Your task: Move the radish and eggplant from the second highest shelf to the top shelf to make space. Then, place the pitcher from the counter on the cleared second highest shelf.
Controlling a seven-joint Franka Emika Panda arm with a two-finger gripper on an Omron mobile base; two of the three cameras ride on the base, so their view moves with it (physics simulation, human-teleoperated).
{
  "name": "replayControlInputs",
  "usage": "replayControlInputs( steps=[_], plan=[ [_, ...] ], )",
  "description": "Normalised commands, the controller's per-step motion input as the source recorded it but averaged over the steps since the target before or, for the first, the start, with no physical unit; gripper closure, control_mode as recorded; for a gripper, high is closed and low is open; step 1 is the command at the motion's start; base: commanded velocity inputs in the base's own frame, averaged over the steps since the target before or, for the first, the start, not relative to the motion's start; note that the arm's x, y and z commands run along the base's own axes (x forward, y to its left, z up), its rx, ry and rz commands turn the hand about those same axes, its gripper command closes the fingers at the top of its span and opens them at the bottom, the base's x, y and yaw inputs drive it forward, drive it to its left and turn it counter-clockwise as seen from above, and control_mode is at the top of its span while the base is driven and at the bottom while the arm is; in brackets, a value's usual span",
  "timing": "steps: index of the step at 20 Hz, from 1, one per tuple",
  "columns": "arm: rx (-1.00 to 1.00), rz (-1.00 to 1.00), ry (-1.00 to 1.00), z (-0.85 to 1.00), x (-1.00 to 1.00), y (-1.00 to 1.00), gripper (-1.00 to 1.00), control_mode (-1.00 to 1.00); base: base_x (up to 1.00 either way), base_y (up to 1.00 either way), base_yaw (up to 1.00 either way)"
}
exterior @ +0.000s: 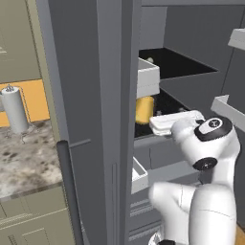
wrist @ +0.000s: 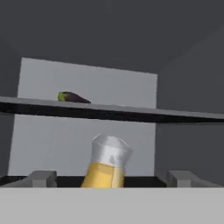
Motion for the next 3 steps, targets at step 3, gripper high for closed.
replayControlInputs(
  steps=[3],
  plan=[
    [0.26, 0.21, 0.2, 0.58, -1.0, -0.42, -1.0, -1.0, 0.0, 0.0, 0.0]
  ],
)
